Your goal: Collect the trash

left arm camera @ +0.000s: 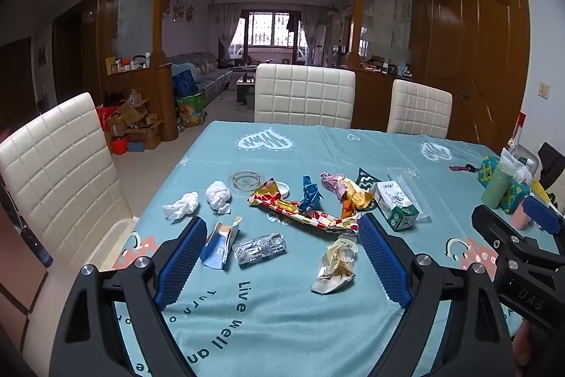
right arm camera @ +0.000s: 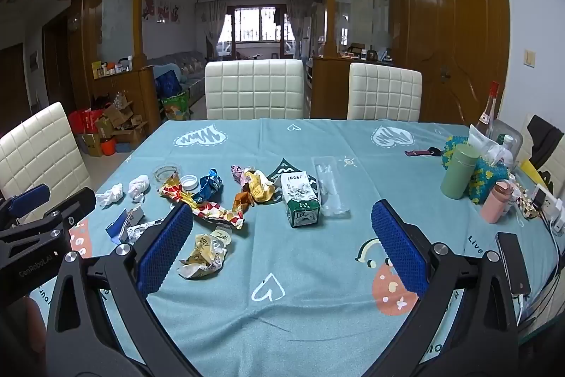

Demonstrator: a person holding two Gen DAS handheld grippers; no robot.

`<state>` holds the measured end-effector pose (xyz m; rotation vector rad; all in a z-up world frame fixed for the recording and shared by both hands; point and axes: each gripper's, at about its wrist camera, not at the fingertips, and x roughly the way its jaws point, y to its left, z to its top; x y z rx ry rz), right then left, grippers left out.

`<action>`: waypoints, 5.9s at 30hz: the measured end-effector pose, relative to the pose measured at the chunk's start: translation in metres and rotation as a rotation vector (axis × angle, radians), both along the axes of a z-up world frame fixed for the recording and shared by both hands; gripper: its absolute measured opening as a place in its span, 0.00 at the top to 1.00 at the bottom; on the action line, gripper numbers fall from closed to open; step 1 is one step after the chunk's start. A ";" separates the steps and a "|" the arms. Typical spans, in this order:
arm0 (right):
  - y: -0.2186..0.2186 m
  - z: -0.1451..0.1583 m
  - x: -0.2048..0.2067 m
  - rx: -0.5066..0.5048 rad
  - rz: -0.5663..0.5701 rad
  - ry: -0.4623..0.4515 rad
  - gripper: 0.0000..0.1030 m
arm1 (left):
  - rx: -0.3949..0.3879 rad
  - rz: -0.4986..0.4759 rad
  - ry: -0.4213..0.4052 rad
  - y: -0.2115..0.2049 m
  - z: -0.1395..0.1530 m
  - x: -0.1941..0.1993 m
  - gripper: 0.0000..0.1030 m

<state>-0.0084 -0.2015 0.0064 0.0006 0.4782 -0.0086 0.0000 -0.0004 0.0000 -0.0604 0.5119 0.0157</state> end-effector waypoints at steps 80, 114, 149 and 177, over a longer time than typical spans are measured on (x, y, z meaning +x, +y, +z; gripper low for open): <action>-0.003 -0.008 0.007 0.016 0.004 0.021 0.03 | 0.001 -0.004 0.002 0.001 -0.002 0.000 0.17; 0.003 -0.062 0.103 -0.023 0.009 0.210 0.03 | 0.036 0.018 0.161 0.009 -0.054 0.084 0.17; 0.089 -0.145 0.134 -0.039 0.397 0.420 0.15 | 0.047 0.133 0.369 0.071 -0.121 0.121 0.17; 0.075 -0.129 0.131 -0.054 0.305 0.400 0.43 | -0.003 0.139 0.372 0.097 -0.131 0.112 0.66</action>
